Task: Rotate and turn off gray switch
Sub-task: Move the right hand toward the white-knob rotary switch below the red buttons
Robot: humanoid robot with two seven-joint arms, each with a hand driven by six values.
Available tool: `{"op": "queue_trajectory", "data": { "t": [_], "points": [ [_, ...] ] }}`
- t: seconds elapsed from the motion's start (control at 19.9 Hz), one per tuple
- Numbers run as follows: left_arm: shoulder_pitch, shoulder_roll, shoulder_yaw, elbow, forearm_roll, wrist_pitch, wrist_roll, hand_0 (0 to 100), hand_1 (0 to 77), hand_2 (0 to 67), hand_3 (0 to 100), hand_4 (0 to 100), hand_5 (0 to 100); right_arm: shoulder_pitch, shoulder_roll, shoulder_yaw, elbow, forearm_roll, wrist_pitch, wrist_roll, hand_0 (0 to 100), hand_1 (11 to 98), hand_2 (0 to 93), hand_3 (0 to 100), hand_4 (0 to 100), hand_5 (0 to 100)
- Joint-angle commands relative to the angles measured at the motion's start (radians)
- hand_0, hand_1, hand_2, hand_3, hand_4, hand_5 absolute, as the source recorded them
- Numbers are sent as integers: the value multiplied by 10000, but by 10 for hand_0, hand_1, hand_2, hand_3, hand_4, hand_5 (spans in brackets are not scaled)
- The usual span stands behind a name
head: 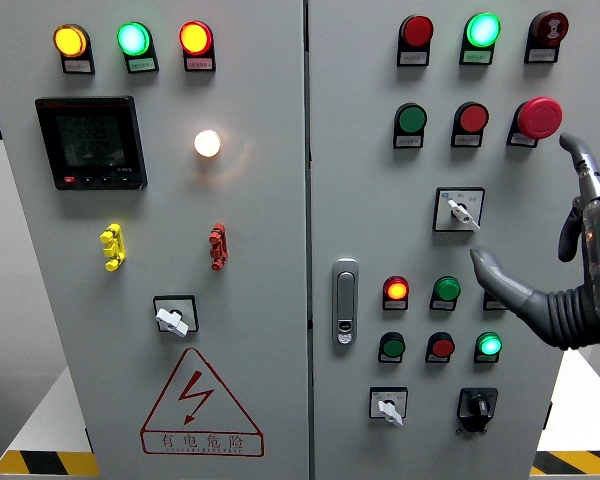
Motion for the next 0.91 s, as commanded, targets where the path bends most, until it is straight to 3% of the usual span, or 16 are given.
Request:
{"op": "queue_trajectory", "data": {
  "t": [0.0,0.25,0.55,0.85],
  "points": [
    [0,0,0,0,1,0,0,845,0,134,187,82,109,-3,1,-20,0,0,-4,-93,0,376,63,926,1000,1000],
    [0,1,0,0,1,0,0,845,0,134,187,82,109,73,1,-5,-91,31,88,-108,0,375,61,924,1000,1000],
    [0,0,0,0,1,0,0,845,0,134,187,82,109,257,16,11,-382,184,241,-261,0,368,161,917,1000,1000],
    [0,0,0,0,1,0,0,845,0,134,187,83,110,502,1,72,-781,460,288,-630,0,360,442,907,1000,1000]
  ]
}}
